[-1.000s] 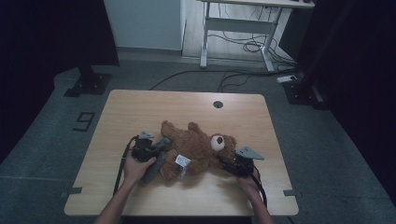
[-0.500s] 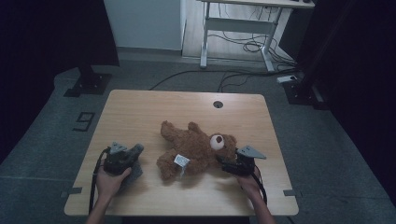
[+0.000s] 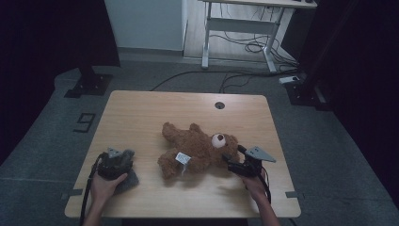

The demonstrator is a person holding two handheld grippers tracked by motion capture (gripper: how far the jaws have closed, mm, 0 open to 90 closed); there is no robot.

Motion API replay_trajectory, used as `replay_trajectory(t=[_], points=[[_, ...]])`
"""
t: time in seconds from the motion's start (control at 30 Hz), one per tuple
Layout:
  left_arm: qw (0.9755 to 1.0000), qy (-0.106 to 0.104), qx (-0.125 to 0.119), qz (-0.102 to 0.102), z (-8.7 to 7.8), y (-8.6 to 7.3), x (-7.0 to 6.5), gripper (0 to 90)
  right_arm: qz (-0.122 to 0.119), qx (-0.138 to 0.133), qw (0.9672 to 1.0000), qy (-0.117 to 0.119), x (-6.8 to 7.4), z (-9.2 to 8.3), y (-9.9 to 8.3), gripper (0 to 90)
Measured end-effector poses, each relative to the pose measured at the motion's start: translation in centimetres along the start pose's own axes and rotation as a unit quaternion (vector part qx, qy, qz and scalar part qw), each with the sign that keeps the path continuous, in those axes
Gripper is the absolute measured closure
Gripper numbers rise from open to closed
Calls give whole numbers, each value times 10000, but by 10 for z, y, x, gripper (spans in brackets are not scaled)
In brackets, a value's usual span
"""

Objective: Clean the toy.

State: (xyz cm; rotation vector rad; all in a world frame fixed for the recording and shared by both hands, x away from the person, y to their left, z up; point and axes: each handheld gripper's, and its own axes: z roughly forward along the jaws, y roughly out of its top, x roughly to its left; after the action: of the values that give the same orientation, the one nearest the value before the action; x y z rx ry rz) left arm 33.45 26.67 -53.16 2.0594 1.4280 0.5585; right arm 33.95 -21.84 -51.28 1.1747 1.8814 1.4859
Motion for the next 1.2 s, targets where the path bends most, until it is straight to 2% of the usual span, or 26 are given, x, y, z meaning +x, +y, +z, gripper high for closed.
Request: replay_trajectory(t=[0.03,0.07,0.13,0.17,0.27,0.3,0.37,0.5,0.7,0.87,1.07,1.2], points=[[10000,0,0,0,0,0,0,380,3,-27,10000,13,-1,-2,1,198],[9998,109,-126,73,-4,2,-3,328,13,-48,10000,24,-1,-4,1,198],[9992,197,-334,116,-11,5,-5,285,22,-78,10000,13,-3,-8,1,198],[9988,154,-448,95,-16,6,-6,268,35,-85,10000,-11,-3,-9,1,198],[9965,-117,-819,67,-31,11,-6,253,61,-97,9999,-31,-6,-12,1,200],[9965,-117,-819,67,-31,11,-6,250,61,-97,9999,-31,-6,-12,1,200],[9928,-406,-1123,-3,-42,12,-7,249,62,-87,9999,-17,-6,-12,0,200],[9886,-725,-1319,68,-54,15,-12,232,-1,-76,10000,20,-5,-14,1,199],[9863,-845,-1389,285,-62,16,-30,244,-38,-34,10000,59,-3,-23,-2,199],[9859,-949,-1317,408,-61,14,-43,247,8,22,9999,143,-3,-34,-9,199],[9849,-1068,-1290,431,-61,8,-51,269,28,168,9998,132,-3,-50,-20,194],[9859,-1045,-1238,413,-59,4,-55,273,58,242,9997,58,-6,-61,-27,194]])
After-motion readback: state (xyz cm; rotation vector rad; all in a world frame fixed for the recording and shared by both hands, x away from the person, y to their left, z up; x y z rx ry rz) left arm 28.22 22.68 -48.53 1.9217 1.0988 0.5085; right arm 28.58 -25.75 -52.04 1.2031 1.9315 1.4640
